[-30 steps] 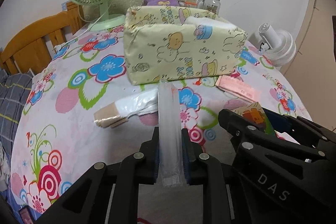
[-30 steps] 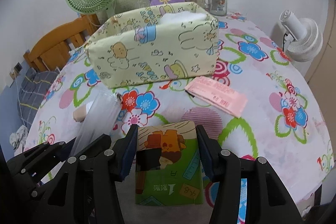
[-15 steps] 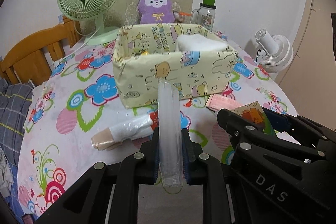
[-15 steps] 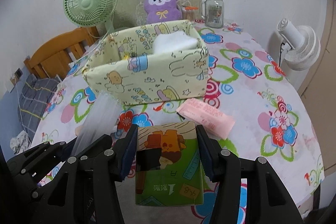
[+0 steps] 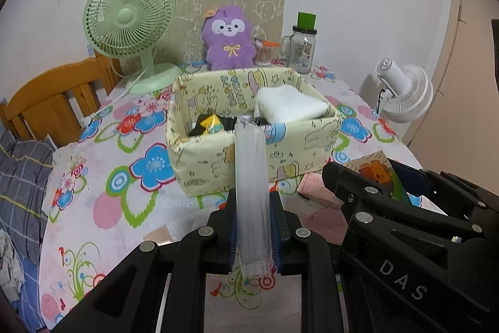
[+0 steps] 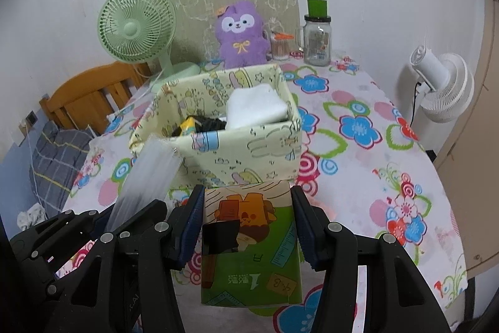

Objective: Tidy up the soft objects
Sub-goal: 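Carry the clear tube and green tissue pack up over the fabric box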

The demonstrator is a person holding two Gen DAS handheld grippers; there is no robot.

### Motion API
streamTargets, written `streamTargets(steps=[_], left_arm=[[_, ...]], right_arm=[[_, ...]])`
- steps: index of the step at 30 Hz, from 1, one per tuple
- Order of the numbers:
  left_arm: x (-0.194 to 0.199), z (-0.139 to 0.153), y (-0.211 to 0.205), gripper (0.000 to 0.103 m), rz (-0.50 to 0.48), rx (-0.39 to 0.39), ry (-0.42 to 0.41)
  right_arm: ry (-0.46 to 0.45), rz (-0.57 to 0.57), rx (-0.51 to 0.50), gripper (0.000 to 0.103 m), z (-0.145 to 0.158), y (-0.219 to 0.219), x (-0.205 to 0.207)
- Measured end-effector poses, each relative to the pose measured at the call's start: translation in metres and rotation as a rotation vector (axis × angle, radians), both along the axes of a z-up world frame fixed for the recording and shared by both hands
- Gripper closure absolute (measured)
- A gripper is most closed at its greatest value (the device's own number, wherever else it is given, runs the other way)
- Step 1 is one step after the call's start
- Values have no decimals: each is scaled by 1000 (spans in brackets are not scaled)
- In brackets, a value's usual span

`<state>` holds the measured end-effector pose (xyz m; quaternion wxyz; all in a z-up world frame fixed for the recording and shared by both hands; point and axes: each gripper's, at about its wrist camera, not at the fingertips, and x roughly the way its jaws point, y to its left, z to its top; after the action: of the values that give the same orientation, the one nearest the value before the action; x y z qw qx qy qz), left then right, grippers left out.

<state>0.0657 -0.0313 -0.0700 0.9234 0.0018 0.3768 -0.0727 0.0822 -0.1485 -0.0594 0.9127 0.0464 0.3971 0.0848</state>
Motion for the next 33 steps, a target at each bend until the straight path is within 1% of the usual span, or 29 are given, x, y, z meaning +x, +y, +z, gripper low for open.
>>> streamTargets(steps=[15, 33], left_arm=[[1, 29, -1, 87, 13, 3, -64], [14, 54, -5, 87, 6, 1, -122]], right_arm=[[-64, 21, 1, 46, 30, -2, 6], [-124, 34, -4, 46, 57, -4, 19]])
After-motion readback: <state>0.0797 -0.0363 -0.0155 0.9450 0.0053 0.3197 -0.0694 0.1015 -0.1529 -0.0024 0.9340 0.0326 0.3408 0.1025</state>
